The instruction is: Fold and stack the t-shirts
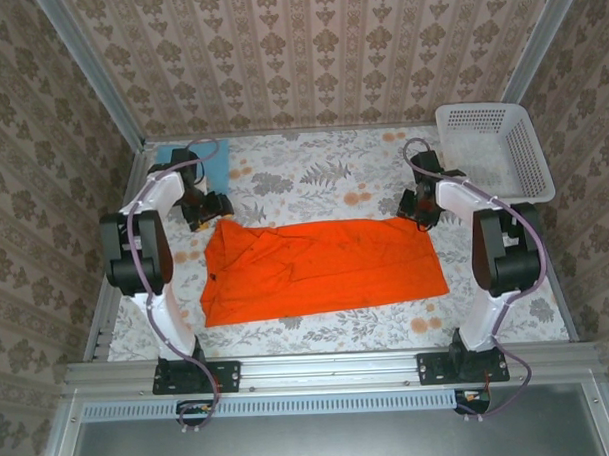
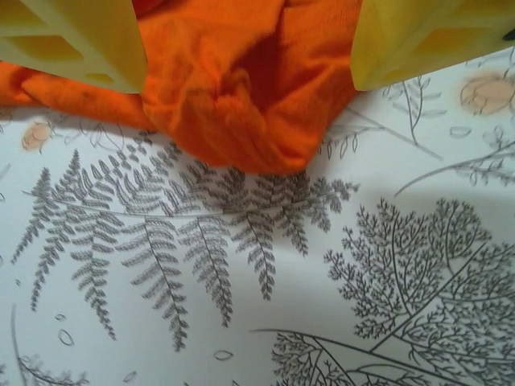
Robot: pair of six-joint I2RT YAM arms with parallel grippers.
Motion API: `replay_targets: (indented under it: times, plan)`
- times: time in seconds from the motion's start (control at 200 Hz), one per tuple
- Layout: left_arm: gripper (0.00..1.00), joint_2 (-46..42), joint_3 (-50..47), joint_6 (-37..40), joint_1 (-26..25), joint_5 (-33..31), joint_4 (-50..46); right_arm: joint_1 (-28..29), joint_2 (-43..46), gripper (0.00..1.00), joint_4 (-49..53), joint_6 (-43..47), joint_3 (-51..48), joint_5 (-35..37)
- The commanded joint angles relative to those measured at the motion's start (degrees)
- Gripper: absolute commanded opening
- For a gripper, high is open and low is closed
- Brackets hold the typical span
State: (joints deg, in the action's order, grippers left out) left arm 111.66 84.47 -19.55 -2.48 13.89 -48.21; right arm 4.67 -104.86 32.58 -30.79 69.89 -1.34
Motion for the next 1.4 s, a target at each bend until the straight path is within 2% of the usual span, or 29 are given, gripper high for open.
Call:
replay_targets:
  times: [0.0, 0.165, 0.345, 0.385, 0.535, 0.92, 1.055, 1.295, 1.395]
  plan:
    - [0.64, 2.9, 3.7, 0.3, 0.5, 2.6, -3.0, 0.7, -3.1, 0.39, 6.2, 1.5, 4.2, 3.1]
    - [0.54, 6.1, 6.0, 0.7, 0.6, 3.6, -3.8, 0.7, -7.2, 0.39, 8.8, 1.6, 7.8, 4.0]
    - [0.31, 8.3, 6.8, 1.6, 0.7, 4.4, -3.4, 0.8, -9.7, 0.4, 9.7, 1.6, 10.3, 5.7]
    - [0.22, 8.5, 6.5, 1.7, 0.6, 4.5, -3.2, 0.7, -10.7, 0.4, 10.6, 1.8, 11.5, 6.1]
    - [0.0, 7.3, 4.4, 1.6, 1.3, 1.2, -1.4, -0.2, -13.5, 0.41, 12.7, 0.5, 14.1, 7.8]
    - [0.0, 2.5, -4.2, -4.3, 5.3, -10.4, 5.0, -2.7, -16.7, 0.45, 12.9, -4.4, 17.1, 7.9]
    - [0.01, 4.2, -4.2, -4.7, 5.9, -9.4, 6.4, -2.7, -18.2, 0.51, 13.2, -5.3, 19.7, 6.2]
    - [0.13, 6.4, 0.7, -4.4, 6.0, -9.7, 4.5, -2.7, -17.2, 0.61, 11.4, -5.6, 20.8, 5.2]
    - [0.24, 5.5, 2.2, -4.4, 6.0, -9.9, 3.5, -2.7, -15.4, 0.64, 9.2, -5.6, 20.3, 3.6]
